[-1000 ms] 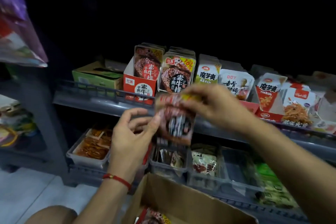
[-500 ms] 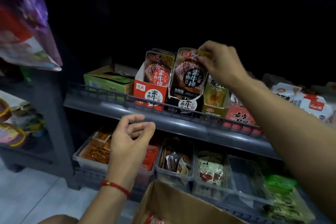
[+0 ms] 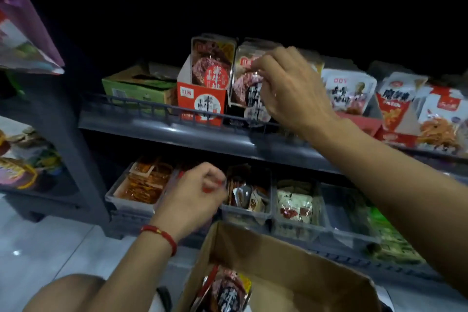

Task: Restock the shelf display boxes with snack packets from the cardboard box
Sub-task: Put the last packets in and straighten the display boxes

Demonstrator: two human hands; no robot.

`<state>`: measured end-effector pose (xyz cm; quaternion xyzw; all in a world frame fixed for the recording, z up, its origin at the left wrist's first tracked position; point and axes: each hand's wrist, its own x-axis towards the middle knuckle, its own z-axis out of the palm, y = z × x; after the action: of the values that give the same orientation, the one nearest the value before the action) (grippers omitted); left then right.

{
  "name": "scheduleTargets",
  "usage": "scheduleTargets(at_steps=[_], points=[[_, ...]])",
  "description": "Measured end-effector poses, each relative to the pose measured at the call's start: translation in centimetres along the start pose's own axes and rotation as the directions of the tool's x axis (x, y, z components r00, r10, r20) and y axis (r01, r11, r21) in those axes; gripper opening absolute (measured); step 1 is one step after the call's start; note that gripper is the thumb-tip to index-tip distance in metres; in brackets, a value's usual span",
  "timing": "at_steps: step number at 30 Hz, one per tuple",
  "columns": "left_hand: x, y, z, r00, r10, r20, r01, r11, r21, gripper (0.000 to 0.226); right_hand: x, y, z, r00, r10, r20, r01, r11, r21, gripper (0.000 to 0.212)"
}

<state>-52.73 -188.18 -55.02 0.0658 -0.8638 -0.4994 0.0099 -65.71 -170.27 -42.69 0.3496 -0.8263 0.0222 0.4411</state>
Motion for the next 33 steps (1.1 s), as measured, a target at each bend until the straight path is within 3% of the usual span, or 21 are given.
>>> scheduleTargets(at_steps=[3,5,6,8,11,13,16,18,20,23,25,26,27,28,29,31,33], points=[[-0.7,-1.3,1.5,0.966,0.004,0.26,-0.138,0.856,0.497,0.014,-5.3,-3.4,-0.8,0.97,-0.074,0.23,0.021,0.974,0.226,0.021],[-1.7,-1.9,2.2,0.89,-0.098,0.445,-0.21,0.78,0.59,0.01,-9.4,-5.6,-0.3,0.861,-0.157,0.483,0.02,0.961,0.277,0.022],[-2.1,-2.1,2.6,0.836,-0.164,0.524,-0.219,0.775,0.593,0.009,-12.1,-6.5,0.6,0.761,-0.191,0.62,0.015,0.961,0.277,0.022],[-2.6,-3.0,3.2,0.745,-0.241,0.622,-0.248,0.765,0.594,0.016,-17.5,-8.5,2.6,0.492,-0.24,0.837,-0.083,0.944,0.319,0.025],[-2.7,-5.2,4.4,0.721,-0.289,0.63,-0.286,0.704,0.651,0.037,-24.9,-11.3,5.9,0.085,-0.309,0.947,-0.276,0.906,0.321,0.034],[-2.9,-6.3,5.1,0.722,-0.318,0.614,-0.263,0.695,0.669,0.044,-28.7,-13.3,7.8,-0.025,-0.298,0.954,-0.426,0.867,0.259,0.053],[-3.4,-7.0,5.7,0.727,-0.326,0.604,-0.24,0.703,0.669,0.044,-33.5,-16.6,9.7,0.046,-0.224,0.973,-0.534,0.818,0.214,0.099],[-3.6,-7.3,6.3,0.722,-0.332,0.607,-0.235,0.708,0.666,0.041,-36.0,-18.4,10.8,0.108,-0.204,0.973,-0.448,0.864,0.231,0.115],[-3.5,-7.9,6.6,0.709,-0.359,0.607,-0.222,0.703,0.676,0.04,-37.2,-19.0,11.4,0.233,-0.185,0.955,-0.367,0.893,0.262,0.1],[-3.5,-7.8,6.9,0.722,-0.349,0.597,-0.244,0.679,0.692,0.04,-37.5,-18.2,11.6,0.353,-0.187,0.917,-0.439,0.833,0.338,0.065],[-3.5,-8.7,7.6,0.695,-0.384,0.608,-0.238,0.676,0.698,0.037,-37.5,-17.4,11.5,0.348,-0.185,0.919,-0.504,0.79,0.35,0.047],[-3.0,-10.1,8.5,0.723,-0.387,0.572,-0.269,0.605,0.749,0.033,-37.4,-16.9,11.4,0.352,-0.157,0.923,-0.565,0.75,0.344,0.039],[-2.0,-13.9,9.5,0.735,-0.369,0.569,-0.271,0.609,0.746,0.03,-37.0,-16.2,11.1,0.331,-0.118,0.936,-0.645,0.696,0.316,0.03],[-2.0,-13.6,9.5,0.716,-0.36,0.598,-0.344,0.564,0.751,0.029,-36.2,-15.4,10.6,0.318,-0.072,0.945,-0.714,0.638,0.289,0.023],[-2.0,-13.4,9.5,0.746,-0.331,0.577,-0.309,0.596,0.741,0.035,-35.2,-14.2,10.1,0.314,-0.022,0.949,-0.769,0.58,0.268,0.021],[-1.6,-12.5,9.2,0.777,-0.313,0.546,-0.336,0.527,0.781,0.046,-33.0,-11.5,8.5,0.295,0.05,0.954,-0.884,0.393,0.253,0.027],[-1.5,-11.7,9.1,0.789,-0.337,0.515,-0.296,0.525,0.798,0.053,-31.0,-9.0,6.6,0.225,0.033,0.974,-0.963,0.157,0.217,0.03]])
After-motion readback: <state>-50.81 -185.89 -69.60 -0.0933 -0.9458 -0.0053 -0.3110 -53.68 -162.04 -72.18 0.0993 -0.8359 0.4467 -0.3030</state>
